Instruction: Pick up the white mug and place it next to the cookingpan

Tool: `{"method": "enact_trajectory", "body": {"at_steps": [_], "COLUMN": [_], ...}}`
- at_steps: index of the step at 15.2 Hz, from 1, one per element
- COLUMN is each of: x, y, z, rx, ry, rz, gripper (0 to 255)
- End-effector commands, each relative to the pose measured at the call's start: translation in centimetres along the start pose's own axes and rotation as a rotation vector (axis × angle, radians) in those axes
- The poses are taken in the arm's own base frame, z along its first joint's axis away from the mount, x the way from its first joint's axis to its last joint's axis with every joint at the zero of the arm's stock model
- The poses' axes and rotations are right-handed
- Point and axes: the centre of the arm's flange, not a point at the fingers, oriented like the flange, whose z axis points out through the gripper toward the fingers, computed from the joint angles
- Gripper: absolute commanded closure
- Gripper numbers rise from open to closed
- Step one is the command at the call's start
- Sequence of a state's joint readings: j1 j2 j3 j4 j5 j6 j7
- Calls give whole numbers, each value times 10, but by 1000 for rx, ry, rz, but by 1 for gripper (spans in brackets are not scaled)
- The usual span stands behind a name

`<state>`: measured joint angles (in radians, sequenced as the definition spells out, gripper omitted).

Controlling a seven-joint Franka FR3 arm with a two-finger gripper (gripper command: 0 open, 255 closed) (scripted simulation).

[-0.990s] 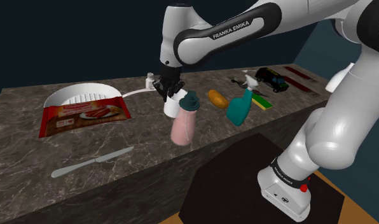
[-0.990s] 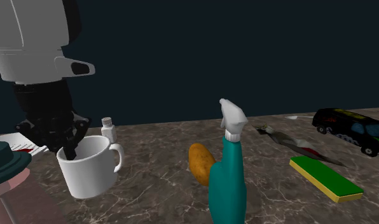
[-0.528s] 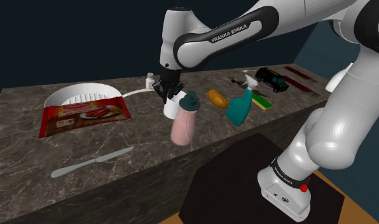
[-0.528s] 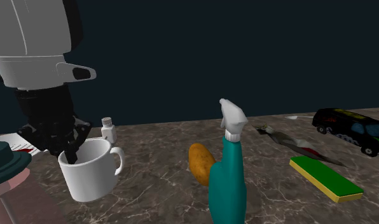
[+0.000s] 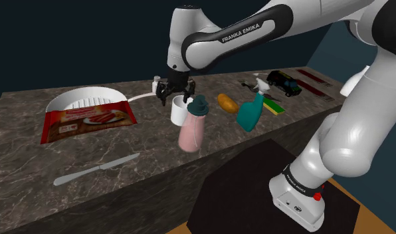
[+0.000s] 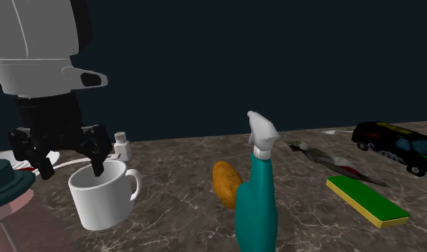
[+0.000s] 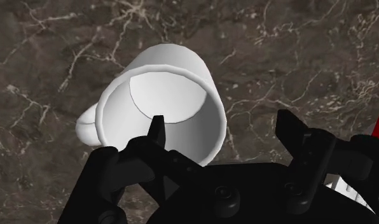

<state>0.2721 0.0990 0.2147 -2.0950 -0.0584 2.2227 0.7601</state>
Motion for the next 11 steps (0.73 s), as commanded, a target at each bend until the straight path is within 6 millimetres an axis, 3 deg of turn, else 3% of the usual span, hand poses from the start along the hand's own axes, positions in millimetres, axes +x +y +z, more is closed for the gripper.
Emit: {"method": "enact_trajectory", "body": {"at_steps": [1, 3, 11], "x": [0, 0, 0], "y": [0, 0, 0], "z": [-21, -45, -45], "rx": [0, 0, 0], "ry": [0, 0, 0], "rz": [0, 0, 0], "gripper": [0, 0, 0]}}
